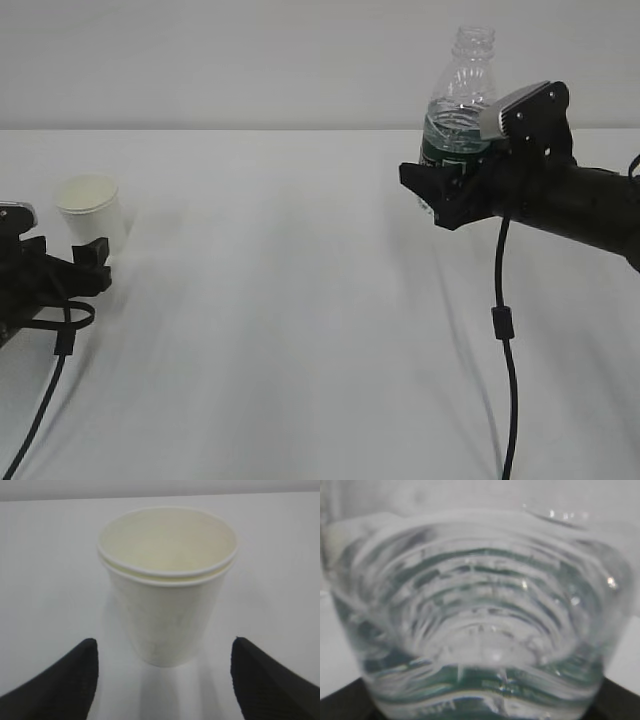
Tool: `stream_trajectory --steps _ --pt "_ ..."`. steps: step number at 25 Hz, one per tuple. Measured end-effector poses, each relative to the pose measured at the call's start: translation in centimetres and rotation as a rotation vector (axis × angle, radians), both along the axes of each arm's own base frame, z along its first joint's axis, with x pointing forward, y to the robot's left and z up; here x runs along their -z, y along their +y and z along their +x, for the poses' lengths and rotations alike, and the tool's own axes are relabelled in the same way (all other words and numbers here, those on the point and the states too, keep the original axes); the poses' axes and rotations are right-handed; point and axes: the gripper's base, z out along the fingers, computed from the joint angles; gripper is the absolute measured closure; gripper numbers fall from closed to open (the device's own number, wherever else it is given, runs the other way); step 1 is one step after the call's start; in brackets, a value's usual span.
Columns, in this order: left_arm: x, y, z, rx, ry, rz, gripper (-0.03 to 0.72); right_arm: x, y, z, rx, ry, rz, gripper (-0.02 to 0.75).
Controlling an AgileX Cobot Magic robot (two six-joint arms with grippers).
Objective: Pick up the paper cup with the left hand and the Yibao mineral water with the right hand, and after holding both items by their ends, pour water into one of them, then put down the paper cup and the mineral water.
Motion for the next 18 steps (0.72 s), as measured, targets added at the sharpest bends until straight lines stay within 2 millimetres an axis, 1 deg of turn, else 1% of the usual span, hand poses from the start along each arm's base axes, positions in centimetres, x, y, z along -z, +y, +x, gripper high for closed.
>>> stream_trajectory --steps 10,14,18 --pt "1.3 -0.3 0.8 0.041 0.019 -0.020 0.096 0.0 0.1 -0.1 -0.017 -0.002 -0.010 0.241" --pt "1.2 -0.4 1.4 0.050 0.001 -0.021 0.096 0.0 0.1 -0.1 -0.018 -0.002 -0.010 0.241" --pt "0.8 -0.1 2.3 0.045 -0.029 -0.022 0.096 0.0 0.1 -0.1 -0.018 0.001 -0.007 0.241"
